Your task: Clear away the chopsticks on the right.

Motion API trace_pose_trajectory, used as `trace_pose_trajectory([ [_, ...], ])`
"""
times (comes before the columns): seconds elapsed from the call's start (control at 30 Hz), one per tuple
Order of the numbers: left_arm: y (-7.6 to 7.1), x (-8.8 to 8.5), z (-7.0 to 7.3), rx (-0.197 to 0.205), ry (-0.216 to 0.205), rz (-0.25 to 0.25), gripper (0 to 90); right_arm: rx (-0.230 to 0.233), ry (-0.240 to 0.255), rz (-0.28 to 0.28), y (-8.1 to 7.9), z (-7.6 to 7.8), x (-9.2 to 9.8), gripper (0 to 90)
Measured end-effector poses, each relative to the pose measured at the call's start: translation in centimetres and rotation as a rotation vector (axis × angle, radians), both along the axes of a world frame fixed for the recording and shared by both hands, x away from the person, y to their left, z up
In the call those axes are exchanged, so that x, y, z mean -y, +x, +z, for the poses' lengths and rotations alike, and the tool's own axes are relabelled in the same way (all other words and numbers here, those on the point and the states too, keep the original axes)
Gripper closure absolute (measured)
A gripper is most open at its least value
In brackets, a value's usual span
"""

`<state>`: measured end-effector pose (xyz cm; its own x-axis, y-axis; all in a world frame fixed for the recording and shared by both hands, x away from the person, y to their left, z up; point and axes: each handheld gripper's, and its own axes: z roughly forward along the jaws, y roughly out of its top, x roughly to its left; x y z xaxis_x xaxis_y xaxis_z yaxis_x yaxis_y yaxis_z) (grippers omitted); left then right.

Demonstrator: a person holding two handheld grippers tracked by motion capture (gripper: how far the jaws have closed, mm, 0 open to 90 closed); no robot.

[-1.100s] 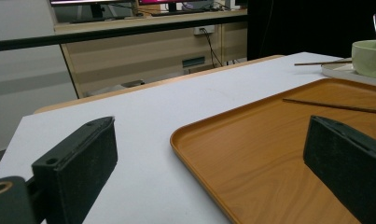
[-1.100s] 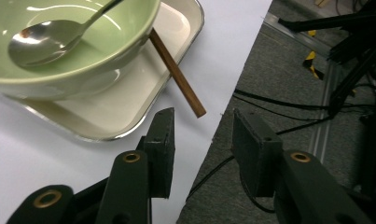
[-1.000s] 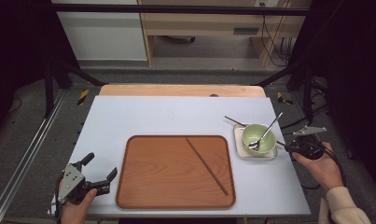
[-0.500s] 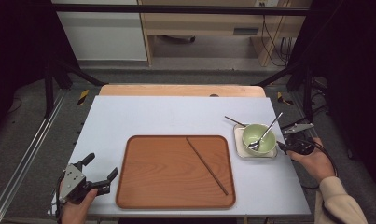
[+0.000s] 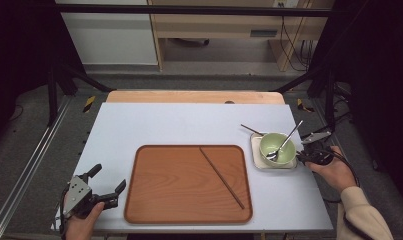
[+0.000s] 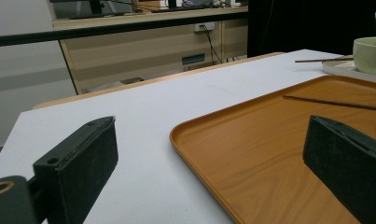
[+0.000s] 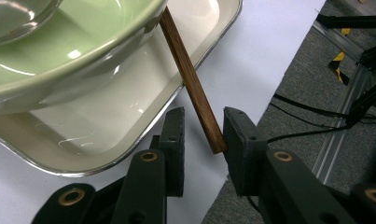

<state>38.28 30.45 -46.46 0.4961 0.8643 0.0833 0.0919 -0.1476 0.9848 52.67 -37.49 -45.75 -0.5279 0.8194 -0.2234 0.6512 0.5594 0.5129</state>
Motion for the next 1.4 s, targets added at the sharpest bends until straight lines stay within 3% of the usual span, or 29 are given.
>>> trace_pose_trajectory([
  [0.37,0.0,0.0,0.0,0.003,-0.001,0.0,3.0,-0.004,0.021,0.023,-0.3,0.2,0.0,83.6],
  [0.53,0.0,0.0,0.0,0.003,-0.001,0.0,3.1,0.017,0.048,0.024,-0.5,0.6,0.2,84.2],
  [0.83,-0.1,-0.1,0.1,0.007,-0.003,0.0,3.1,0.071,0.065,-0.062,-1.0,1.8,0.9,84.4],
  [1.0,-0.1,-0.1,0.2,0.012,-0.006,0.002,3.0,0.081,0.065,-0.081,-1.2,2.4,0.9,84.4],
  [1.4,-0.2,-0.1,0.3,0.019,-0.002,0.0,3.0,0.147,0.035,-0.186,-1.3,5.4,1.3,84.4],
])
